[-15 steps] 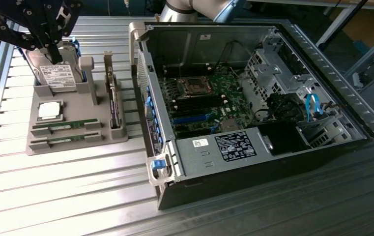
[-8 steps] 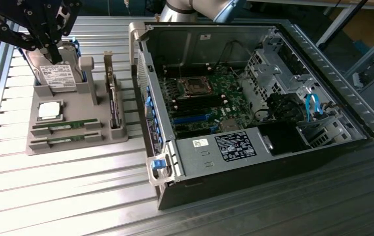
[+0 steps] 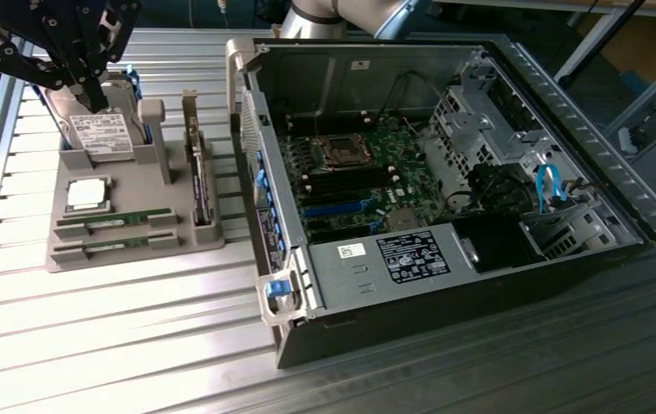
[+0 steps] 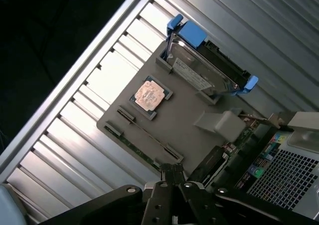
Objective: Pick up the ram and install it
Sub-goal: 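Pick up the ram and move it above insertion slot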
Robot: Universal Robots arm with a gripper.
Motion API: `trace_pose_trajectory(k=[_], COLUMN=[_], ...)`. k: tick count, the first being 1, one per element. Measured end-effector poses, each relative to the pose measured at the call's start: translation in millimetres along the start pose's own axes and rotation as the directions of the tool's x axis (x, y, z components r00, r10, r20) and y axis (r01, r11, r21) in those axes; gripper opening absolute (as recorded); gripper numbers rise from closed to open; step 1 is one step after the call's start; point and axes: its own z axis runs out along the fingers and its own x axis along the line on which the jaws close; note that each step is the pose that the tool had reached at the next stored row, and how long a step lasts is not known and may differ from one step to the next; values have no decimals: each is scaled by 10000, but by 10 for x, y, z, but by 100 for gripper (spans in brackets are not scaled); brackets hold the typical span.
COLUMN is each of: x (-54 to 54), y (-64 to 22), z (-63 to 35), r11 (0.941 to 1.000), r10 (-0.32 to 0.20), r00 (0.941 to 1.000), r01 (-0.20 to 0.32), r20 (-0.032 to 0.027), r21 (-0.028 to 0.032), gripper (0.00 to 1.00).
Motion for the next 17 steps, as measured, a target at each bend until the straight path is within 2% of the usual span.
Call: trace_pose_trajectory(k=[11,17], x=[4,6], y=[3,5], z=[0,0], r11=[9975,9935], r10=[-711,-1139], r00=[9975,9935], r01=[711,1139], r20=[-31,-48], r21=[-19,-31], gripper=[10,10])
